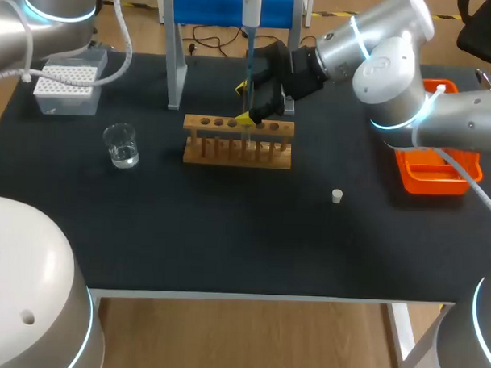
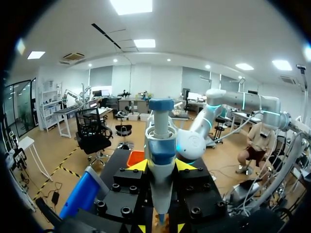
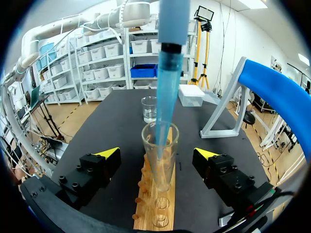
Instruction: Invert the test tube, pick up the pipette, mount the tip to pipette, aspirate from beaker and dispense into the tube, eject the tip, return the pipette, and cap with the stopper.
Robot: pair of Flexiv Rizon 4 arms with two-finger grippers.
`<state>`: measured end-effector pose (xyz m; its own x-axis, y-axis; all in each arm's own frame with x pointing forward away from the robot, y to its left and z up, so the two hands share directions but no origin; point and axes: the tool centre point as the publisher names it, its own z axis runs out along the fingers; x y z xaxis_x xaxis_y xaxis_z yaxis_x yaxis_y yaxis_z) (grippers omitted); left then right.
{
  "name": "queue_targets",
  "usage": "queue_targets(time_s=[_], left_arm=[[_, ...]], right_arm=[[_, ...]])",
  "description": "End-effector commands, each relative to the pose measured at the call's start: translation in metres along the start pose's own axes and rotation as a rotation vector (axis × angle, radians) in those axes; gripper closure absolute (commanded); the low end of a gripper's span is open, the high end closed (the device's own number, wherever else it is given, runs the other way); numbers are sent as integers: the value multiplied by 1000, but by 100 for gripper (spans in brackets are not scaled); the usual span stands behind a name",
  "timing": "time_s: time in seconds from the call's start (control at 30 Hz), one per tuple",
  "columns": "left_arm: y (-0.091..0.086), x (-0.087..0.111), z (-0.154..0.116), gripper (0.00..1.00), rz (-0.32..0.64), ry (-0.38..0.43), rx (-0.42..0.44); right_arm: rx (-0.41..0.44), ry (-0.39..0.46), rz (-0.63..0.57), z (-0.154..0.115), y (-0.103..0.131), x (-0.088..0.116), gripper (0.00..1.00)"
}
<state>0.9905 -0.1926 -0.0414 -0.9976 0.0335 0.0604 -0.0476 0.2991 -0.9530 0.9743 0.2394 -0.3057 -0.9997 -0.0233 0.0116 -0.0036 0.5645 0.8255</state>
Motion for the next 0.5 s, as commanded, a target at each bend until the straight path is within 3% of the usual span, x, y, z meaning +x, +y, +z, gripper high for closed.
queue_targets(time_s=[0.03, 0.5], left_arm=[[-4, 5, -1, 100, 3, -11, -1], [-16, 7, -3, 100, 16, -24, 1]], right_arm=[[2, 1, 0, 0, 0, 0, 0], [2, 1, 0, 0, 0, 0, 0]])
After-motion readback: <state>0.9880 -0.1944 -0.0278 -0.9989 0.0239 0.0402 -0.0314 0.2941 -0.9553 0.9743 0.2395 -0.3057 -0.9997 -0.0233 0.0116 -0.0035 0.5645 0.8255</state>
